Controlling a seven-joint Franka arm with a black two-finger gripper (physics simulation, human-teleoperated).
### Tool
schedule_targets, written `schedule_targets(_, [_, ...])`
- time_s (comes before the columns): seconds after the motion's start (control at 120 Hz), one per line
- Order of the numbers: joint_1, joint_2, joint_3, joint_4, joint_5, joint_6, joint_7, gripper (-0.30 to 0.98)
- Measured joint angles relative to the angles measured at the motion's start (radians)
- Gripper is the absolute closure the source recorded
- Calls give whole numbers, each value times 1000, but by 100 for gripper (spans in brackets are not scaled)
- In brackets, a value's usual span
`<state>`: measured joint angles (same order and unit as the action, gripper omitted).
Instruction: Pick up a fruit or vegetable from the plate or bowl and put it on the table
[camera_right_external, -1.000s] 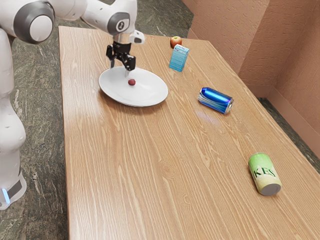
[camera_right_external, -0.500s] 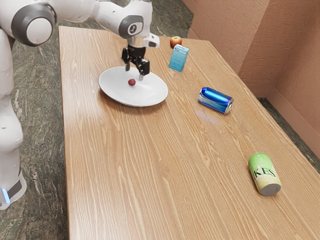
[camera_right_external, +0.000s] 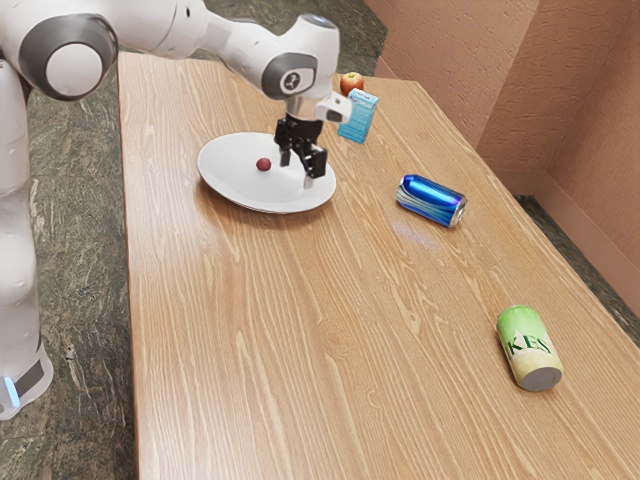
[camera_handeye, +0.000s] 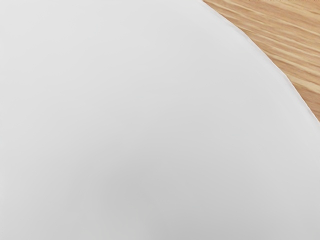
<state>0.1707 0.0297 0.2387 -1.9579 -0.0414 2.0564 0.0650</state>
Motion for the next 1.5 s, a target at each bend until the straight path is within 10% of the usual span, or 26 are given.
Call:
schedule_targets(0.392, [198,7,0,-1,-1,4,-1,0])
schedule_targets(0.725, [88,16,1,9,-2,-3,-2,0])
schedule_targets(0.983, [156,182,-1,376,22,-242,-13,0])
schedule_targets(1.5, [150,213,25,317,30,-401,-11,0])
